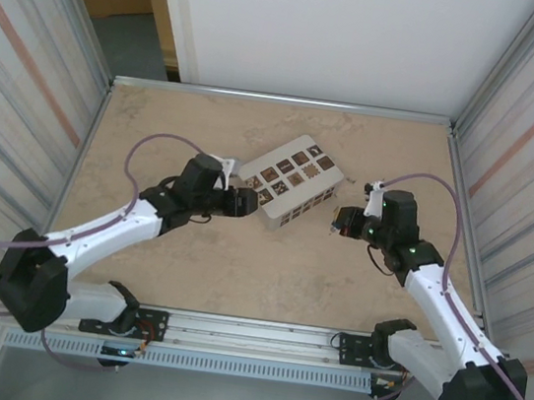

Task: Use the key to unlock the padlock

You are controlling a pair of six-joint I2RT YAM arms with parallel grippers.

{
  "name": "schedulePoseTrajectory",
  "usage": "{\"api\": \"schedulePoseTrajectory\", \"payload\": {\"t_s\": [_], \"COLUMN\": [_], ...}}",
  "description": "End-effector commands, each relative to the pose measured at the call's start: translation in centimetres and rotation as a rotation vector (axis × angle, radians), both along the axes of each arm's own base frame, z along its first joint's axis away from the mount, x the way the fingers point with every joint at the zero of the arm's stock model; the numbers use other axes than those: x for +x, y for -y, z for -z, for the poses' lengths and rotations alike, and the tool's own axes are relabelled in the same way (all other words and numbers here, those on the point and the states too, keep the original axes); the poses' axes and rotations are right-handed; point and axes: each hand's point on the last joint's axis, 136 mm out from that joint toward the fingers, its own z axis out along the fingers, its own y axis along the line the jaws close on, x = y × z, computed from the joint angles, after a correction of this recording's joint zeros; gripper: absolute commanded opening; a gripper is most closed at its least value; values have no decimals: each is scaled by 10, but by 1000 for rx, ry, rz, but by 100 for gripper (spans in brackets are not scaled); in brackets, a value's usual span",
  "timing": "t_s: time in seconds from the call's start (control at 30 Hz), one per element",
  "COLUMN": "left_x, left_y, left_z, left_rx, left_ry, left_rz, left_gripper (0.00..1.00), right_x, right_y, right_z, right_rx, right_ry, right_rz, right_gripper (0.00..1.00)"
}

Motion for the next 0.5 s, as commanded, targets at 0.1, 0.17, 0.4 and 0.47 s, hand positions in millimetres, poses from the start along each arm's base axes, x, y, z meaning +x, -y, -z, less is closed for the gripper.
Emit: {"api": "schedulePoseTrajectory", "payload": {"t_s": [0.1,0.17,0.4,0.47], "left_x": [-3,-5,-13,-15], "left_y": [-48,-59,-94,-100], "left_z": [-9,-9,-3,-2], "left_rx": [106,122,128,112], "left_ry": [124,139,146,155], "left_rz": [-144,-178,-308,-338], "left_gripper": [65,67,72,75], "right_x": [-31,-40,-65,-69], "right_y": [-6,-11,-19,-23], "right_z": [13,19,49,55], "right_rx": [-116,-131,-197,-199], "right_ry": [-116,-160,-322,-347], "right_rz": [-85,-111,-136,-142], "right_gripper": [0,0,0,0]}}
